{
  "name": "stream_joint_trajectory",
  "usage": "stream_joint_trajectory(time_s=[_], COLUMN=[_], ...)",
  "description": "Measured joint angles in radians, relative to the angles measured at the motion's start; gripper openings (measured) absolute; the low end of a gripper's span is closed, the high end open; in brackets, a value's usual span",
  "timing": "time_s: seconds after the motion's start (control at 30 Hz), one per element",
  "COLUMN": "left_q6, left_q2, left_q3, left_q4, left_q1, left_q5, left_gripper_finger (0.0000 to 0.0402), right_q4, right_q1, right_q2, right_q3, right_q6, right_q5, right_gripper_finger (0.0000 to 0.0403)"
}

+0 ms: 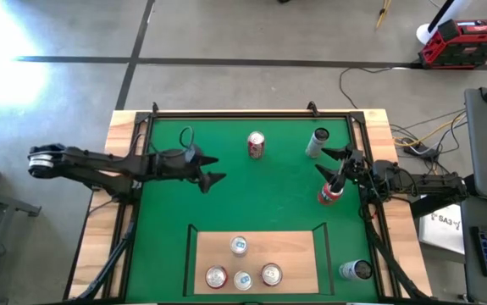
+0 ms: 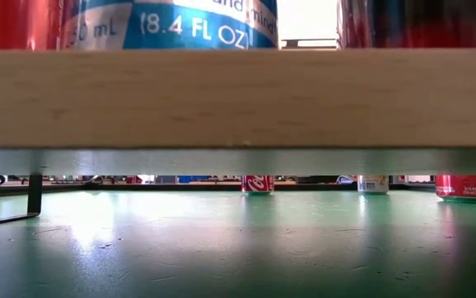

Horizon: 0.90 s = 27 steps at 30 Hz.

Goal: Place canned beverage on shelf
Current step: Move the orange soda can to the center of the table

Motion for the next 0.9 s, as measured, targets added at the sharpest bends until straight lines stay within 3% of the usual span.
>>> stream_joint_trajectory(time_s=[0.23, 0.4, 0.5, 0.63, 0.9], left_q6=[0.205, 0.244, 0.165, 0.092, 0.118], left_q2=[0.0, 0.0, 0.002, 0.02, 0.072], left_q3=[-0.202, -0.28, -0.306, -0.327, -0.328], left_q4=[0.371, 0.473, 0.468, 0.465, 0.465], left_q1=[0.158, 0.253, 0.304, 0.339, 0.339], left_q5=[0.277, 0.407, 0.41, 0.302, 0.261], left_gripper_finger=[0.0369, 0.0369, 0.0369, 0.0369, 0.0369], right_q4=[0.0, 0.0, 0.0, 0.0, 0.0], right_q1=[0.0, 0.0, 0.0, 0.0, 0.0], right_q2=[0.0, 0.0, 0.0, 0.0, 0.0], right_q3=[0.0, 0.0, 0.0, 0.0, 0.0], right_q6=[0.0, 0.0, 0.0, 0.0, 0.0], right_q5=[0.0, 0.0, 0.0, 0.0, 0.0], right_gripper_finger=[0.0381, 0.0381, 0.0381, 0.0381, 0.0381])
